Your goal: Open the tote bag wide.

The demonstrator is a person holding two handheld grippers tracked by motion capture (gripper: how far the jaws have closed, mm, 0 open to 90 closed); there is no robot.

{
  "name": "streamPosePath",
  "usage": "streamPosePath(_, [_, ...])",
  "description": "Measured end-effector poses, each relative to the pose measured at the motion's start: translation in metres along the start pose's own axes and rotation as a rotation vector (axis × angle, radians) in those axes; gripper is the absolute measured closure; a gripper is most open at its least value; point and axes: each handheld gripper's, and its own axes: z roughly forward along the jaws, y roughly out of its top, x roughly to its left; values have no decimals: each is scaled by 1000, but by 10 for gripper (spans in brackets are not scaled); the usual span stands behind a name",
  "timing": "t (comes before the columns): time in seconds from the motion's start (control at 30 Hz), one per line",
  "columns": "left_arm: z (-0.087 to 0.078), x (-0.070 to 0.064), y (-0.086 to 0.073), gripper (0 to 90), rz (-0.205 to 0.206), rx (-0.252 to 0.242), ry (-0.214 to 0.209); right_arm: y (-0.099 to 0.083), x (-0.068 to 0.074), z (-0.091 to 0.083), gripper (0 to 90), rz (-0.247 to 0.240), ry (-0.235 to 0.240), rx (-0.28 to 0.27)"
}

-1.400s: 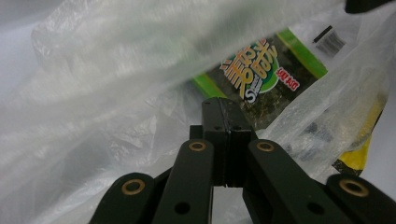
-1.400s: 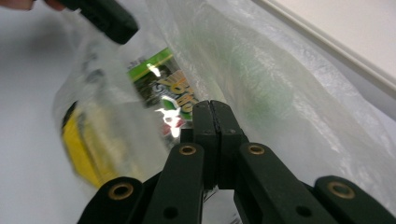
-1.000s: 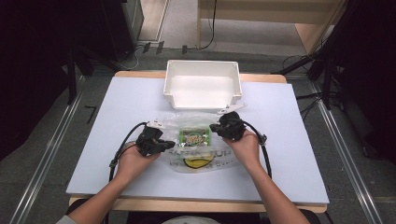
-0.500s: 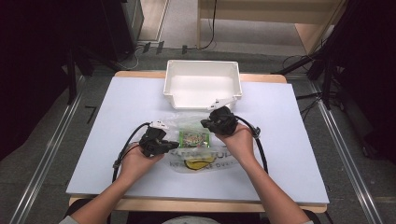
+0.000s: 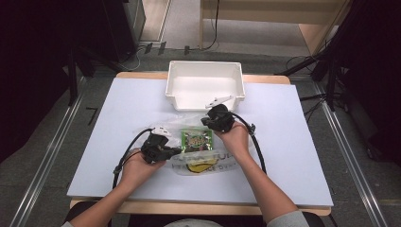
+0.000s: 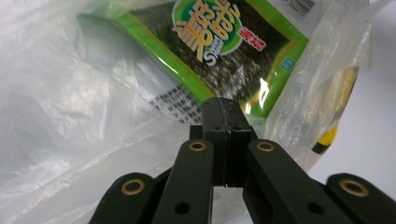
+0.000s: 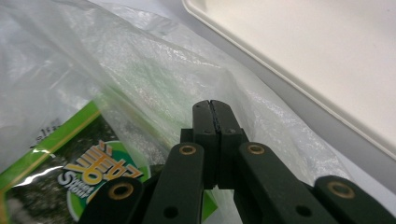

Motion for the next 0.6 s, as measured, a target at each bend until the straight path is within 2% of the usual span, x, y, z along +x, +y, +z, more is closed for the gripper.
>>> streamPosePath(0.23, [1, -3, -13, 900, 3, 22, -19, -3, -9, 12, 900, 32, -23, 3])
streamPosePath(0.37, [0, -8, -20, 900, 14, 33, -25, -4, -15, 19, 900, 22, -42, 15])
streamPosePath(0.6, [-3, -9, -31, 900, 22, 61, -39, -6, -23, 25, 900, 41, -69, 39])
